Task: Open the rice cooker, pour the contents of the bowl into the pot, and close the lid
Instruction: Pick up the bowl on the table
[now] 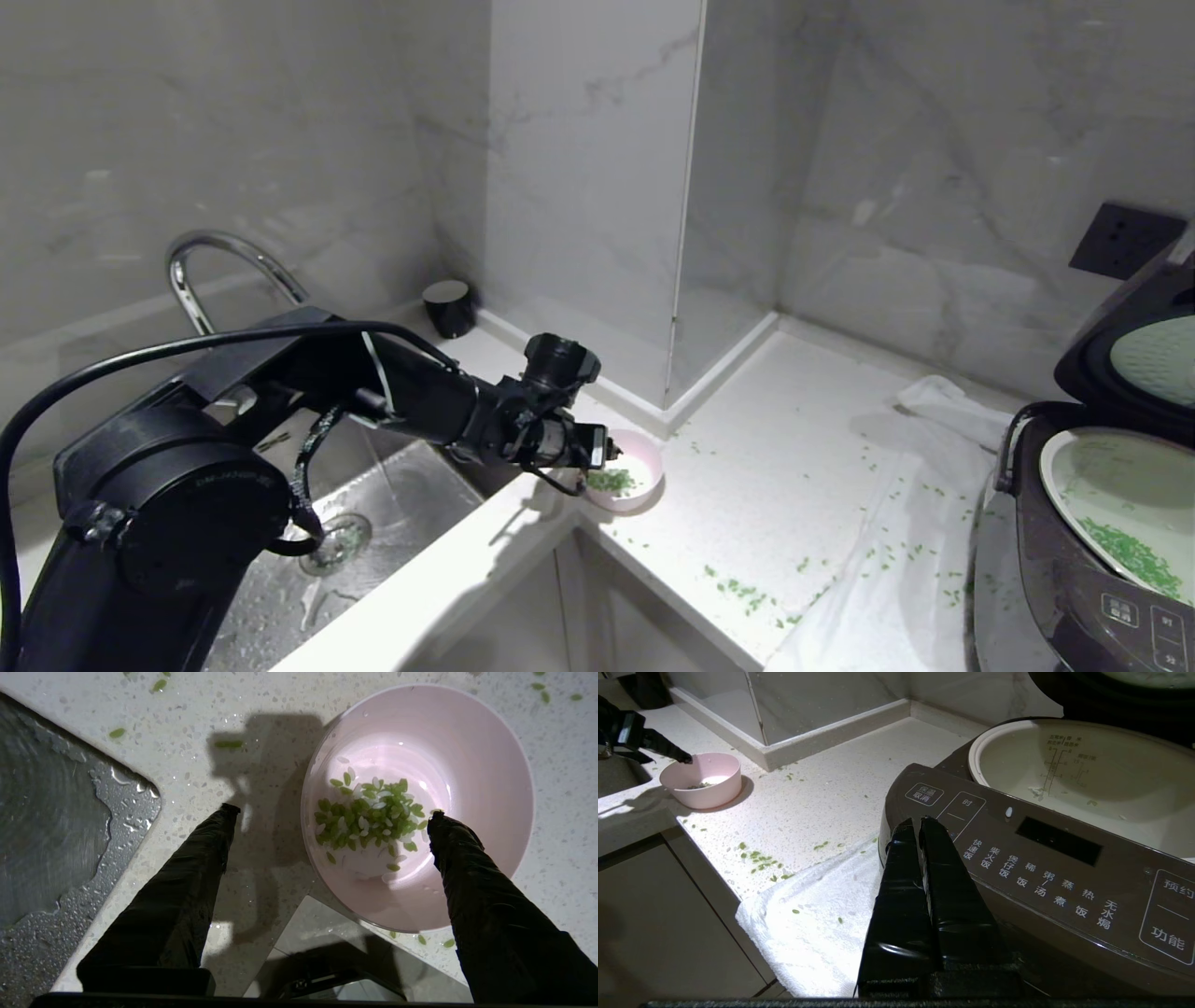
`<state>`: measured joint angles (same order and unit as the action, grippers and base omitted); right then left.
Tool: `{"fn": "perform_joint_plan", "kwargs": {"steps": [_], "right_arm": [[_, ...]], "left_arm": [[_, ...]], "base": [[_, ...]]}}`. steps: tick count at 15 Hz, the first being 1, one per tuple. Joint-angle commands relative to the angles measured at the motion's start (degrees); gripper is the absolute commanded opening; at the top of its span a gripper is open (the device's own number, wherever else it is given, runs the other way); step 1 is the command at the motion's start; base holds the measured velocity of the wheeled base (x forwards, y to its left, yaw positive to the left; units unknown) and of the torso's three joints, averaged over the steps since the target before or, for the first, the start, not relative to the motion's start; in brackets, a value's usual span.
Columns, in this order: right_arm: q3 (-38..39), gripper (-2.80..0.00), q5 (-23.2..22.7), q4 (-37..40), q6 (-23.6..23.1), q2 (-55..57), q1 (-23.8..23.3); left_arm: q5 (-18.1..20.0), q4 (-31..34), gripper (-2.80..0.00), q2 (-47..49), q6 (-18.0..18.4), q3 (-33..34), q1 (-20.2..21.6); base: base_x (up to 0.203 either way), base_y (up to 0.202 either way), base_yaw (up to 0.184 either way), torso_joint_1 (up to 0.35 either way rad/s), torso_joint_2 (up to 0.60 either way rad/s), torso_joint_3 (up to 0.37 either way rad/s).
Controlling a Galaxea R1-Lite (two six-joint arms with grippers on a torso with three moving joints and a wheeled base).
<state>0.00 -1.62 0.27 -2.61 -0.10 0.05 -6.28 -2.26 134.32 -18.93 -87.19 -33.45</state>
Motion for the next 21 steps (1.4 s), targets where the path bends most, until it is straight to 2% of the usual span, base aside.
{"fn": "perform_joint_plan", "kwargs": {"steps": [1,13,14,21], "right_arm": [[0.00,-2.80,-0.05,0.00,-0.03,0.10,-0.05],[0.00,-2.80,-0.05,0.00,-0.03,0.10,0.01],[0.00,-2.80,-0.05,0.08,-0.03,0.10,0.04],[0.00,-2.80,-0.05,0.00,-0.03,0.10,0.04]], "left_arm": [[-0.05,-0.11,0.00,1.87,-0.09,-0.22,-0.12],[-0.13,3.49,0.00,7.29,0.12,-5.71,-1.81],[-0.22,3.57,-2.80,7.40,0.12,-5.63,-1.97],[-1.36,4.28,-2.80,8.06,0.12,-5.98,-2.14]], "base": [[0.000,0.000,0.000,0.000,0.00,0.000],[0.000,0.000,0.000,0.000,0.00,0.000],[0.000,0.000,0.000,0.000,0.00,0.000],[0.000,0.000,0.000,0.000,0.00,0.000]]}}
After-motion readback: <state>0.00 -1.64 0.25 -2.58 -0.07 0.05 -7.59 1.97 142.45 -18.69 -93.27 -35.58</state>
